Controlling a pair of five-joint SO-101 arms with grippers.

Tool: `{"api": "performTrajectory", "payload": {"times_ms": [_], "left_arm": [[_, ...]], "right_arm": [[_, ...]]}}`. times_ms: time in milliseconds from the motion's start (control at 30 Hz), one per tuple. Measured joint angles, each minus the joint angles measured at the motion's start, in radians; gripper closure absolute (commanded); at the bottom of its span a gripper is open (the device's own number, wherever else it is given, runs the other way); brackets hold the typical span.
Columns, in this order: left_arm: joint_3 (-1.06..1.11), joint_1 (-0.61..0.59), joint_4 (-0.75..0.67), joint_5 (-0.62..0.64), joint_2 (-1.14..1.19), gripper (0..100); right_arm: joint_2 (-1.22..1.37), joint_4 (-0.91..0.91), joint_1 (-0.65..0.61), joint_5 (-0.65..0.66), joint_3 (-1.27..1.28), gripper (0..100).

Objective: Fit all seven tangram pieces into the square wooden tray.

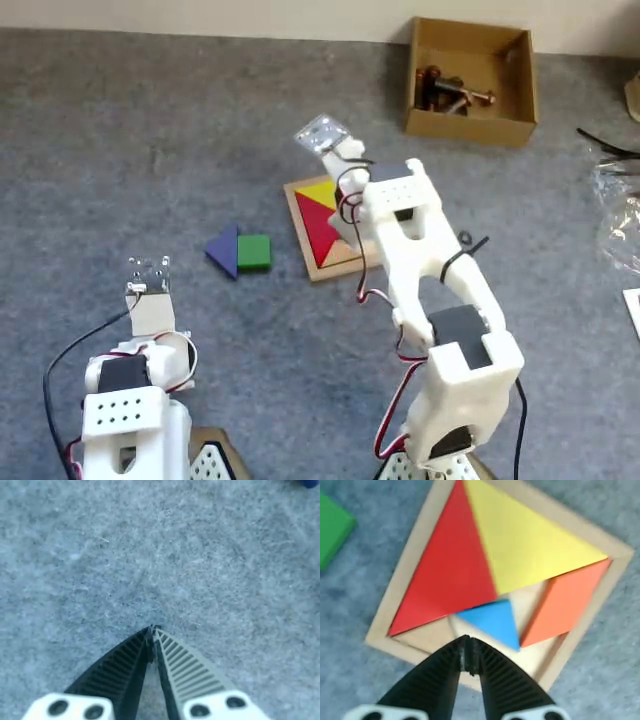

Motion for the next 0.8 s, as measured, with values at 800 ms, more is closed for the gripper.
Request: {"api": "performTrajectory", "payload": {"times_ms": [800], "left_arm": [[0.0, 0.0, 0.0, 0.0, 0.0, 100]], "right_arm": [[0.0, 0.046, 0.094, 0.45, 0.0, 91.7]]}}
